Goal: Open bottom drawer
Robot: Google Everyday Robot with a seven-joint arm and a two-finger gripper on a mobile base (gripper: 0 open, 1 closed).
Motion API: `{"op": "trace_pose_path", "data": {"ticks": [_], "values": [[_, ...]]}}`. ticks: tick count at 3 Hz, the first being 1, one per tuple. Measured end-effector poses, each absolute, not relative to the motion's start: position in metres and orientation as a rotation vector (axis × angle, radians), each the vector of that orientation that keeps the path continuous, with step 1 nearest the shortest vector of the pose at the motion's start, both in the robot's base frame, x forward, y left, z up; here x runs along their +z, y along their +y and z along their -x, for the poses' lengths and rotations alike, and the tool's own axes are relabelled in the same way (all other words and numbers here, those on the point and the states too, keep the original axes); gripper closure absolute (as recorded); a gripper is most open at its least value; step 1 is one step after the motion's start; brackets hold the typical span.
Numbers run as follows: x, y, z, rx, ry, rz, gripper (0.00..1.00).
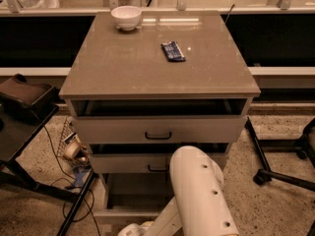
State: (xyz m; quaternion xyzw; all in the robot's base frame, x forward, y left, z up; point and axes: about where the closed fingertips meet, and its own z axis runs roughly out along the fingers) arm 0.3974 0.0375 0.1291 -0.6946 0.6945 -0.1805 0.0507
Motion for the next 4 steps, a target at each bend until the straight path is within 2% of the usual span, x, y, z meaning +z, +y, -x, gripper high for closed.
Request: {"op": "trace_pose_path", "data": {"ticks": [1, 2, 3, 4], "values": [[0.1300, 0.0359, -0.3972, -0.549, 2.114, 2.115, 0.83], [0.1315, 0.0353, -0.3971, -0.549, 2.114, 2.115, 0.60], [0.1329, 0.0353, -0.3971, -0.549, 2.114, 2.114, 0.61], [0.1347, 0.0352, -0.3971, -0.549, 2.114, 2.114, 0.84]]}}
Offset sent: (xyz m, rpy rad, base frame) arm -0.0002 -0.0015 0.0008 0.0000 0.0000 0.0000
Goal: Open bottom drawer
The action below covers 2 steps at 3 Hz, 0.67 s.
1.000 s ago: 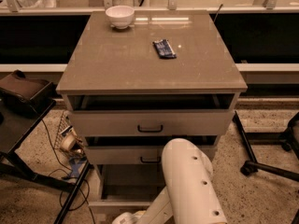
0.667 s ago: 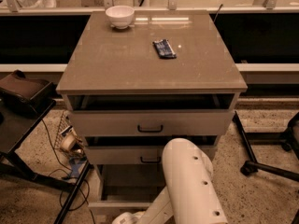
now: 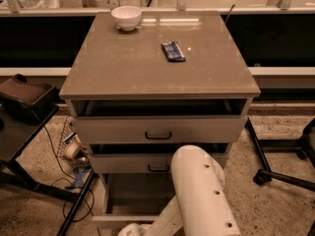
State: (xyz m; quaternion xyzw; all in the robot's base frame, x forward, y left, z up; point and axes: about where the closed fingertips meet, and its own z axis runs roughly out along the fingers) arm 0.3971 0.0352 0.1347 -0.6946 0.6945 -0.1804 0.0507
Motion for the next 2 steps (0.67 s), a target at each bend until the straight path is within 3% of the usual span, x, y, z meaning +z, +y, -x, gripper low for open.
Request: {"op": "trace_pose_path", "data": {"ticks": [1, 2], "values": [[0.1374, 0.0352, -0.3971, -0.549, 2.114, 2.114, 1.00], [0.1375, 0.0352, -0.3971, -0.549, 2.114, 2.114, 1.00]]}}
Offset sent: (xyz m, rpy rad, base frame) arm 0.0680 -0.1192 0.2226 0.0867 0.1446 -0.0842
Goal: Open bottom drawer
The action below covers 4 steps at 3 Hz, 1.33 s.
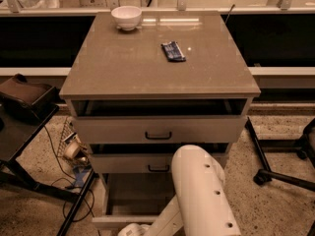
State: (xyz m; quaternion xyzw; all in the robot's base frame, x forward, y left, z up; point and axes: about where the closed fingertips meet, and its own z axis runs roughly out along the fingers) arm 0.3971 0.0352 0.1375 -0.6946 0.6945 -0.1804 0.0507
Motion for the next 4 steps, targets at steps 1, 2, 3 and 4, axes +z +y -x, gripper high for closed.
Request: {"op": "trace_pose_path", "data": {"ticks": [1, 2, 3, 4], "values": [[0.1375, 0.0351, -0.3972, -0.549, 2.114, 2.114, 1.00], [0.1375, 0.0351, -0.3971, -0.549, 2.114, 2.114, 0.86], [0.1375, 0.0351, -0.3971, -0.549, 2.114, 2.115, 0.63], [0.1374, 0.0350, -0.3971, -0.549, 2.114, 2.115, 0.34]]}}
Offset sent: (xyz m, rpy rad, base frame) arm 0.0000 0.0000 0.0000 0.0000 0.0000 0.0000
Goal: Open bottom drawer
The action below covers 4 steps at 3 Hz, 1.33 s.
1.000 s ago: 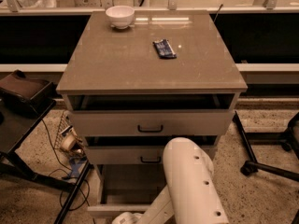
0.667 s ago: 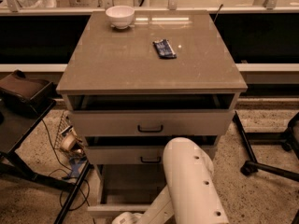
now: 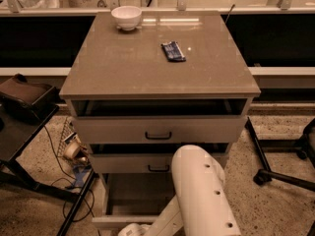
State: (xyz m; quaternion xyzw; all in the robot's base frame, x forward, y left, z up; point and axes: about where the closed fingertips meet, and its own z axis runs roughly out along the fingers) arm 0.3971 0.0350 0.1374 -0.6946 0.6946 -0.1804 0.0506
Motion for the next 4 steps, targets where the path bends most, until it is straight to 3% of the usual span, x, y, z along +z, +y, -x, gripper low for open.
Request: {"op": "trace_pose_path", "data": {"ticks": [1, 3, 4], "values": [[0.140, 0.035, -0.398, -0.547, 2.118, 2.112, 0.51], [0.213, 0.043, -0.412, -0.570, 2.164, 2.056, 0.98], [0.274, 0.047, -0.422, -0.631, 2.188, 1.991, 1.00]]}}
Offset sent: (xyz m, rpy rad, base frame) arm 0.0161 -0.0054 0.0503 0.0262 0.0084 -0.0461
